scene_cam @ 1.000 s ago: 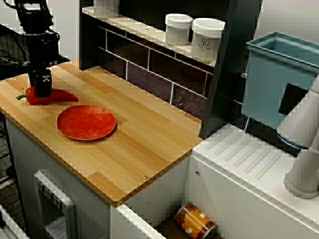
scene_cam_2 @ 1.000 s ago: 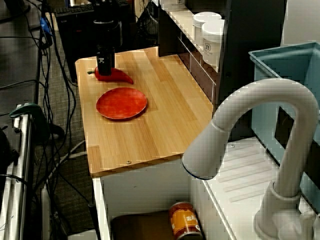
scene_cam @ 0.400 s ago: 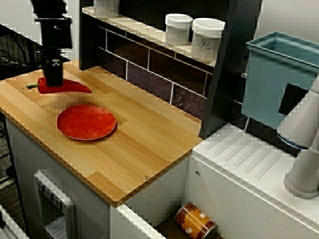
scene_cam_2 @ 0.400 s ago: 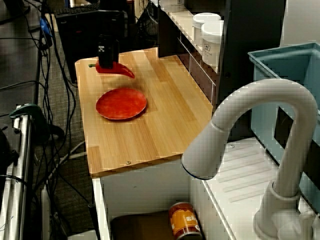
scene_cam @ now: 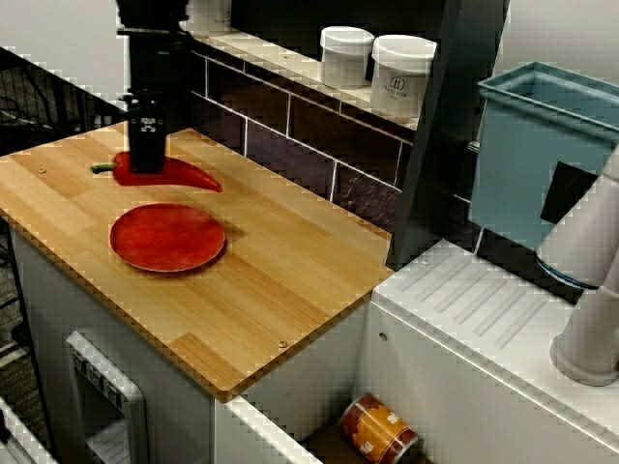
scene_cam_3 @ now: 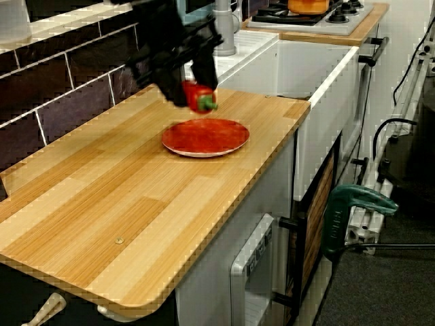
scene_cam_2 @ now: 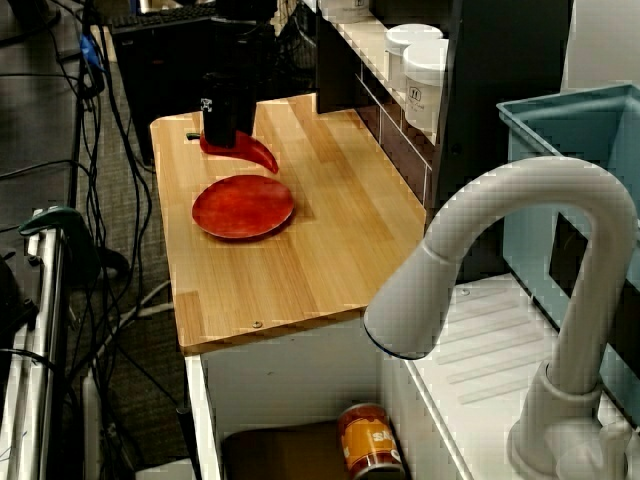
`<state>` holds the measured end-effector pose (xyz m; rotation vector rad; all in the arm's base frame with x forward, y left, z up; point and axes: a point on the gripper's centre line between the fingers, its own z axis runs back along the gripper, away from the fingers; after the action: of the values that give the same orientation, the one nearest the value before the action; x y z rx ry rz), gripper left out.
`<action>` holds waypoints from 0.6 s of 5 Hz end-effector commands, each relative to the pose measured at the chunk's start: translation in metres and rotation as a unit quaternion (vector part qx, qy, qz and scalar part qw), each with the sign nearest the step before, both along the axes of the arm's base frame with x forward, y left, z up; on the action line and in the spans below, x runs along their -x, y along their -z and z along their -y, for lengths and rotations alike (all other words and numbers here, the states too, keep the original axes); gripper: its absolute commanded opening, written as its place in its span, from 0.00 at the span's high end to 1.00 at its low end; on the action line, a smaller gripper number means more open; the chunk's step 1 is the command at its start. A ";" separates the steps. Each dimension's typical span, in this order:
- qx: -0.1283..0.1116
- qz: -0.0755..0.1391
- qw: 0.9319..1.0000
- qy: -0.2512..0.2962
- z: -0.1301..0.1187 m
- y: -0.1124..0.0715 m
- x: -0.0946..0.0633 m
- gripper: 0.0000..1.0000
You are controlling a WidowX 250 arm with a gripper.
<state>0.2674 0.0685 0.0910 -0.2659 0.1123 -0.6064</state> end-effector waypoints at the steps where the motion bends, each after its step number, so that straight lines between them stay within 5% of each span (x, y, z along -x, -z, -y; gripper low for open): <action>1: -0.023 0.041 0.997 0.055 0.040 -0.016 0.036 1.00; 3: -0.040 0.041 0.995 0.081 0.068 0.003 0.054 1.00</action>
<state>0.2330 -0.0039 0.0766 -0.1872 0.1365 -0.7584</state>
